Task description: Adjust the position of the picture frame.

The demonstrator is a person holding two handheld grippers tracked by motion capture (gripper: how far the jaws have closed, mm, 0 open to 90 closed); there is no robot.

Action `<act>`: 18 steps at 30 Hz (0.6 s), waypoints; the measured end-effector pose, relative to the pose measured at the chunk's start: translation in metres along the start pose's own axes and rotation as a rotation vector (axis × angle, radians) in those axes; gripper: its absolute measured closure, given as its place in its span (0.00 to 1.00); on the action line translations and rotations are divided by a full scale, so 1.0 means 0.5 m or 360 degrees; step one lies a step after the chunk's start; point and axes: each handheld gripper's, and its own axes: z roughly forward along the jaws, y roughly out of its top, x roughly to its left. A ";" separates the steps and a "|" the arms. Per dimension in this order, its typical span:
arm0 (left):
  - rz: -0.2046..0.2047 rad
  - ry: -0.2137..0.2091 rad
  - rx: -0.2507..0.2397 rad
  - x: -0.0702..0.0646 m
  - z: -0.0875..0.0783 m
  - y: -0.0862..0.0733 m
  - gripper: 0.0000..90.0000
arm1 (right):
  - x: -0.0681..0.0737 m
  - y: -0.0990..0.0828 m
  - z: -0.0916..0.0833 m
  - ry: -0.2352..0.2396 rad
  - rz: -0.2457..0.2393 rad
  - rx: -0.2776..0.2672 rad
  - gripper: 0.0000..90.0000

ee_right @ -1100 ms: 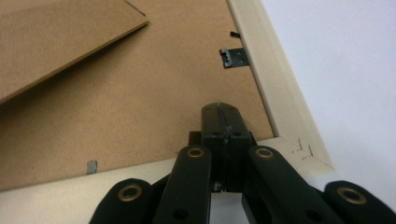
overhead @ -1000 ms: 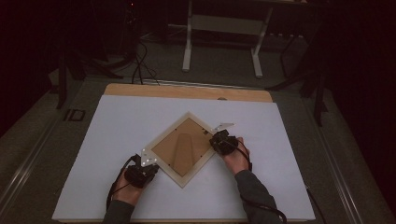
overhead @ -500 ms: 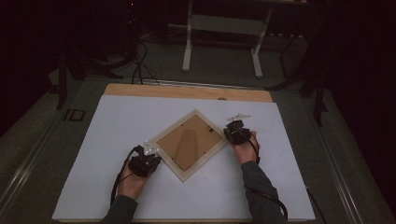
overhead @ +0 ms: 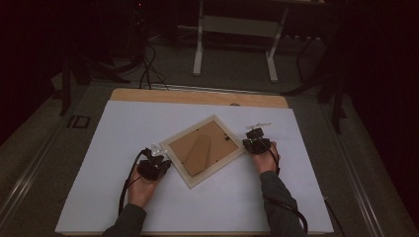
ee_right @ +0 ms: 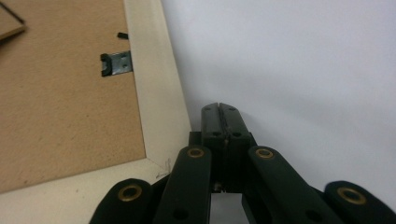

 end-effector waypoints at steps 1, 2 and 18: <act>-0.0010 -0.0001 -0.0002 0.002 0.002 0.002 1.00 | -0.001 -0.002 -0.002 0.0010 -0.0001 0.0001 1.00; -0.0012 0.0004 -0.0002 0.003 0.003 0.004 1.00 | -0.001 -0.002 -0.002 0.0010 -0.0001 0.0001 1.00; 0.0059 0.0034 0.0026 -0.028 -0.001 0.002 1.00 | 0.007 -0.033 -0.026 0.0060 -0.0040 0.0002 1.00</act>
